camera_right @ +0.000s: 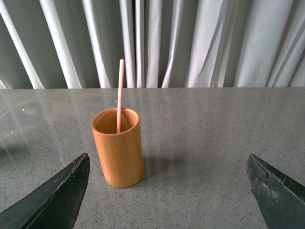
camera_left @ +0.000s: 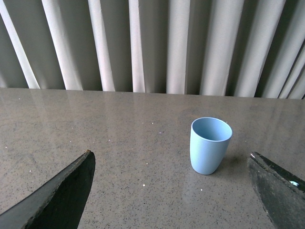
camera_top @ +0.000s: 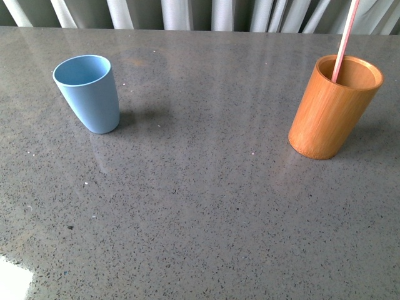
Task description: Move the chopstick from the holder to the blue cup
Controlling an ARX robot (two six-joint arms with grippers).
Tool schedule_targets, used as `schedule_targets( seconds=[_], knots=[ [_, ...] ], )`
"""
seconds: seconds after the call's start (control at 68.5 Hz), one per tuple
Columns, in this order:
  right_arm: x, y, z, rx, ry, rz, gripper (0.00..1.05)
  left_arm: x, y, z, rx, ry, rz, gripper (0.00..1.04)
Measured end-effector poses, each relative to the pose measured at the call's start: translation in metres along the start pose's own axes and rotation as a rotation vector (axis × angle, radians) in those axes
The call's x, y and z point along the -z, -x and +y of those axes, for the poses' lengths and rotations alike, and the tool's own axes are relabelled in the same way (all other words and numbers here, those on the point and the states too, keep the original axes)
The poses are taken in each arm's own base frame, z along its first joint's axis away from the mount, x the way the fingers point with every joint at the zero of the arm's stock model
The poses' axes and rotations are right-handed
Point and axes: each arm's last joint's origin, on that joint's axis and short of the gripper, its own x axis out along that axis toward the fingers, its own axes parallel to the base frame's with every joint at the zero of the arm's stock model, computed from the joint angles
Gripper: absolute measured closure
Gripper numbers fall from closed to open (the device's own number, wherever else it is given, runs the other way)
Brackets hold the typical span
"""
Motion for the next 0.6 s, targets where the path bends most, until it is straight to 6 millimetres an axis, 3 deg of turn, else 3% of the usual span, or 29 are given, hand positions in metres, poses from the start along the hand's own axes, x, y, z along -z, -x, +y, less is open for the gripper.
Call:
schedule_targets(
  seconds=[0.526,0.599],
  knots=[
    [-0.0001,0.0,0.0,0.0,0.0,0.0,0.09,0.0,-0.0001,0.0,-0.001,0.004,0.003,0.09],
    [-0.0001,0.0,0.0,0.0,0.0,0.0,0.09,-0.0007,-0.0005,-0.0005,-0.026,0.102,0.234,0.09]
  ],
)
